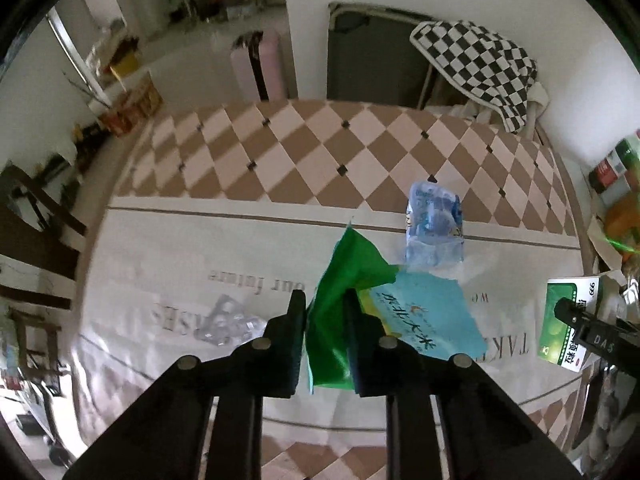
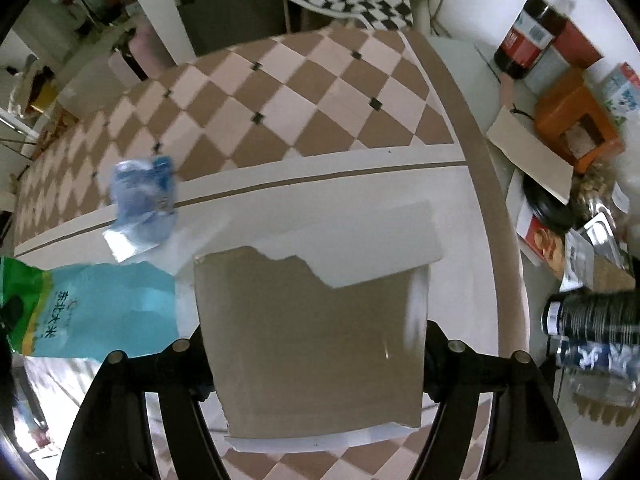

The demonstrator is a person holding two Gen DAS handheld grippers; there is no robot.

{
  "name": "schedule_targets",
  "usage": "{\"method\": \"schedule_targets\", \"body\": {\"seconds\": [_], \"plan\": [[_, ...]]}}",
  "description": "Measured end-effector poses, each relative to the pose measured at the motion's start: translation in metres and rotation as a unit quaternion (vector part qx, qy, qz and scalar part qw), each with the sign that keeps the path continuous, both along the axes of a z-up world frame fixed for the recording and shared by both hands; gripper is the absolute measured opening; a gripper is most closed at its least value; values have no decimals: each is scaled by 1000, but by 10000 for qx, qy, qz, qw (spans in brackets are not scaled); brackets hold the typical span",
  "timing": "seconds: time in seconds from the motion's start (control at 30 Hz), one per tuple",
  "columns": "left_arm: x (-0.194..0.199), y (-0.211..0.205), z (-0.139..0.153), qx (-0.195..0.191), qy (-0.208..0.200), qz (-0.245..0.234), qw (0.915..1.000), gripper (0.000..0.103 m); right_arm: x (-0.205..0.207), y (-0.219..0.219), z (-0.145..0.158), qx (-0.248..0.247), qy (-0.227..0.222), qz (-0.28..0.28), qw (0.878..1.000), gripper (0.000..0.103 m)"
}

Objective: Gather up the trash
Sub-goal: 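Carry the rice bag and cardboard piece over the white bin and open both tools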

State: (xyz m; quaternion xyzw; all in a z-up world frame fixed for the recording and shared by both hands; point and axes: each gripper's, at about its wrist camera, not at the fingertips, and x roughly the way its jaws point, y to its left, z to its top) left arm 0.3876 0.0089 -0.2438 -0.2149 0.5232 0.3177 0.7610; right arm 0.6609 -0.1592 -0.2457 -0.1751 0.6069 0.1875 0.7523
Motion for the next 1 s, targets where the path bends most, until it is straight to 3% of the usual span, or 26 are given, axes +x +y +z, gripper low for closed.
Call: {"method": "schedule_targets", "body": {"seconds": [0.13, 0.27, 0.6, 0.7, 0.87, 1.0], "plan": [[-8, -13, 15, 301, -48, -76, 9995, 14, -52, -6, 27, 266, -202, 76, 9994, 76], [-42, -29, 34, 476, -207, -100, 9986, 13, -98, -16, 43, 460, -263, 109, 9985, 75], [-192, -85, 71, 862, -573, -534, 9932, 13, -261, -61, 76, 834, -567, 13, 9949, 75], [-245, -105, 66, 736, -512, -678, 9937, 13, -323, -83, 77, 848, -589, -107, 9946, 75], [-311, -132, 45, 348, -316, -795, 9957, 13, -421, -126, 58, 873, -189, -308, 9955, 75], [-368, -154, 13, 81, 19, -824, 9966, 13, -489, -162, 29, 858, 261, -348, 9954, 75]]}}
